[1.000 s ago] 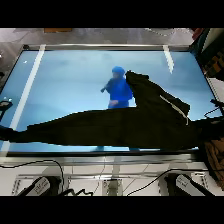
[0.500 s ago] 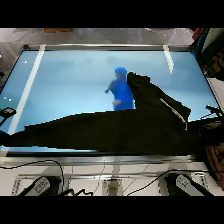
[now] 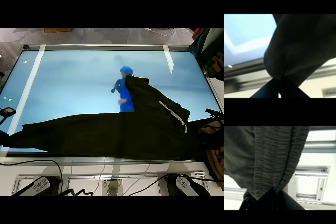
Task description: Fold the clothes and pants, and hang the long-sleeved shirts on hangers.
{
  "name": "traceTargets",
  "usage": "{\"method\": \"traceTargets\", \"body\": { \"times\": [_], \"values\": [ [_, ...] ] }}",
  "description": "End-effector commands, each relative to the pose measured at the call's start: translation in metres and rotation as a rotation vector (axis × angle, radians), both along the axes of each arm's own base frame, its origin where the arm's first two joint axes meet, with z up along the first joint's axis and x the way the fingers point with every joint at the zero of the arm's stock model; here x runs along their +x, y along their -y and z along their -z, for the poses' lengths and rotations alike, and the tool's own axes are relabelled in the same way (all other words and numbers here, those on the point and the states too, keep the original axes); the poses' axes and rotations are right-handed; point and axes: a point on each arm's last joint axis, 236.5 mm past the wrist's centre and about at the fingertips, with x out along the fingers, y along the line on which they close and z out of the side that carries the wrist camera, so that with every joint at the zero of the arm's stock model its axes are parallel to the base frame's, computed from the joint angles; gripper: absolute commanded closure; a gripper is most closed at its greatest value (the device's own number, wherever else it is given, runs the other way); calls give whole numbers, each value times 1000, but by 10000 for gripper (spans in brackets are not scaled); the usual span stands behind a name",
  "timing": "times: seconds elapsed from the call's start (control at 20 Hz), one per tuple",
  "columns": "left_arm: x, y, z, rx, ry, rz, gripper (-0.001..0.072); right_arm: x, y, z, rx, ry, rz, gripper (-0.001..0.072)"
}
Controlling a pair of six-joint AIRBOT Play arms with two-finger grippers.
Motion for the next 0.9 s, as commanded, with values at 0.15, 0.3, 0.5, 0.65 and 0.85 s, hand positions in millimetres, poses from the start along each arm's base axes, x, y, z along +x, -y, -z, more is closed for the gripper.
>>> {"method": "traceTargets", "body": {
  "times": [0.15,0.3,0.5,0.65,0.85],
  "values": [
    [-38,15,21,-101,-161,-43,440,-8,-5,5,13,-13,-17,685],
    [-27,7,22,-51,-86,-195,44,1,0,9,-15,26,-10,491],
    [-1,-13,10,23,43,-292,45,14,10,13,-57,81,-3,17],
    [43,-42,-20,101,276,-475,48,18,13,14,-70,99,-2,18],
    [93,-14,-15,-119,423,-621,60,26,18,16,-92,131,0,18]
  ]
}}
